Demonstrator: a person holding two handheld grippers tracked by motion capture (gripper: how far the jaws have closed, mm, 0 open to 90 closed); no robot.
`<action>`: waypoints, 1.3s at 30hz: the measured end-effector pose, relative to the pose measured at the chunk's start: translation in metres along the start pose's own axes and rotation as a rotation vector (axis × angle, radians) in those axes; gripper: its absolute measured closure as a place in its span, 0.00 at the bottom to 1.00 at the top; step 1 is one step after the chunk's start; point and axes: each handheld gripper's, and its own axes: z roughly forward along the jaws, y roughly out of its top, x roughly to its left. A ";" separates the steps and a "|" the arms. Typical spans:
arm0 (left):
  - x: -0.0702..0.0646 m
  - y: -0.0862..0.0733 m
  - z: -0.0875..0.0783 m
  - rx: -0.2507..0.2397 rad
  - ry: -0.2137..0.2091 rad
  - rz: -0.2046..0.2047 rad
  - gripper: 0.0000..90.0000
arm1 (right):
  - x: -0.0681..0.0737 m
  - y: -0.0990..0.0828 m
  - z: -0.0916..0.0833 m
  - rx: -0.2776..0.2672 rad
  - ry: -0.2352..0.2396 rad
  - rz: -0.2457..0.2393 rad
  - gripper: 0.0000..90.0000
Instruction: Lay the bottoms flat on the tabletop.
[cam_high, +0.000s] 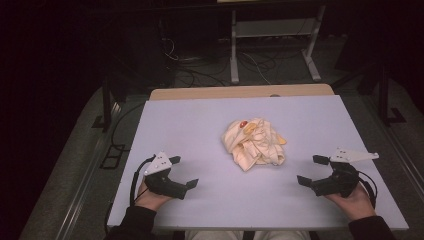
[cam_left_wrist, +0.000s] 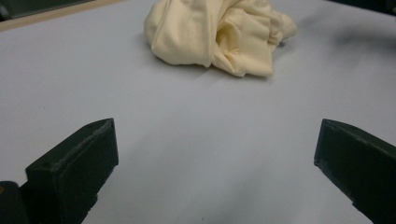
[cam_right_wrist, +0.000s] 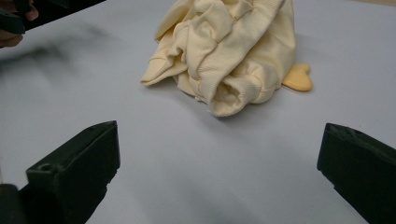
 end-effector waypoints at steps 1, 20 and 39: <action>-0.001 0.000 0.000 0.005 0.002 0.005 0.00 | -0.001 0.000 0.000 0.001 0.001 0.003 0.00; -0.002 0.021 0.003 0.020 0.009 0.029 0.00 | -0.011 0.010 -0.008 -0.010 -0.038 0.025 0.00; 0.009 0.049 0.009 0.026 0.003 0.048 0.00 | -0.014 0.038 -0.003 -0.001 -0.019 -0.001 0.00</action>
